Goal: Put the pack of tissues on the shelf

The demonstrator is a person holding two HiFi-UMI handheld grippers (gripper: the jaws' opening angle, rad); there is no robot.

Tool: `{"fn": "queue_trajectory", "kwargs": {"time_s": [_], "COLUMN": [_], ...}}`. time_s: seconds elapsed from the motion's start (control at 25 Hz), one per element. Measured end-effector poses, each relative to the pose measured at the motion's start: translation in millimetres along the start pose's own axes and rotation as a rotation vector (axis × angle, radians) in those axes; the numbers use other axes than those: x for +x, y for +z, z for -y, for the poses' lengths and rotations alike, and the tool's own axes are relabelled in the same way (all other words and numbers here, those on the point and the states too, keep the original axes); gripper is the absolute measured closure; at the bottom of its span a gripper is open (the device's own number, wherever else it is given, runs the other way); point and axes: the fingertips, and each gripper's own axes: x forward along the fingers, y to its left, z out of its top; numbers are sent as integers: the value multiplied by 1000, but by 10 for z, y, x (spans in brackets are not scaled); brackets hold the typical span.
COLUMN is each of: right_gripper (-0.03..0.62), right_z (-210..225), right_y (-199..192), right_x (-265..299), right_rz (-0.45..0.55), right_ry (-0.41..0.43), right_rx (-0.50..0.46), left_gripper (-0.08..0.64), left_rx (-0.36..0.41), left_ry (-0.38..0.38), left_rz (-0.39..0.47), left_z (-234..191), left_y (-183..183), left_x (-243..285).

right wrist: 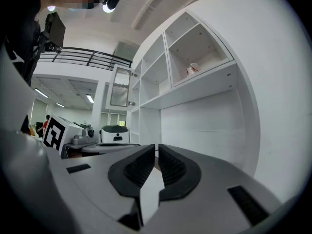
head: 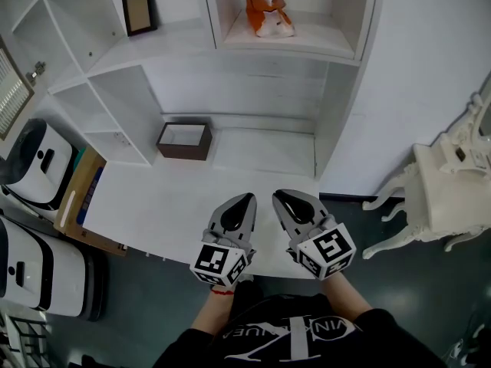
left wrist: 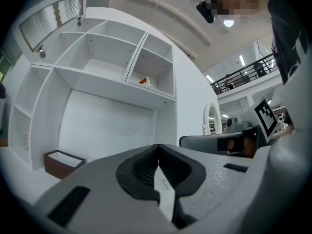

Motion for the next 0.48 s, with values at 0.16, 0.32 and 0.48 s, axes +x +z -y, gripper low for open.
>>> {"fn": "queue_trajectory", "kwargs": {"time_s": [0.16, 0.32, 0.48], "right_gripper": [568, 569, 568], "right_z": [-49, -109, -168], "right_y": [-25, -44, -55], "right_x": [-92, -213, -378], "right_rz": [-2, -4, -1], "right_ry": [3, 14, 23], "right_rx": [7, 10, 14], "left_gripper": [552, 552, 552], "left_rx": [6, 12, 20], "left_ry": [8, 19, 30], "left_rz": [5, 5, 8], "left_z": [82, 181, 311], "left_y": [32, 48, 62], "left_x": [-65, -136, -229]}}
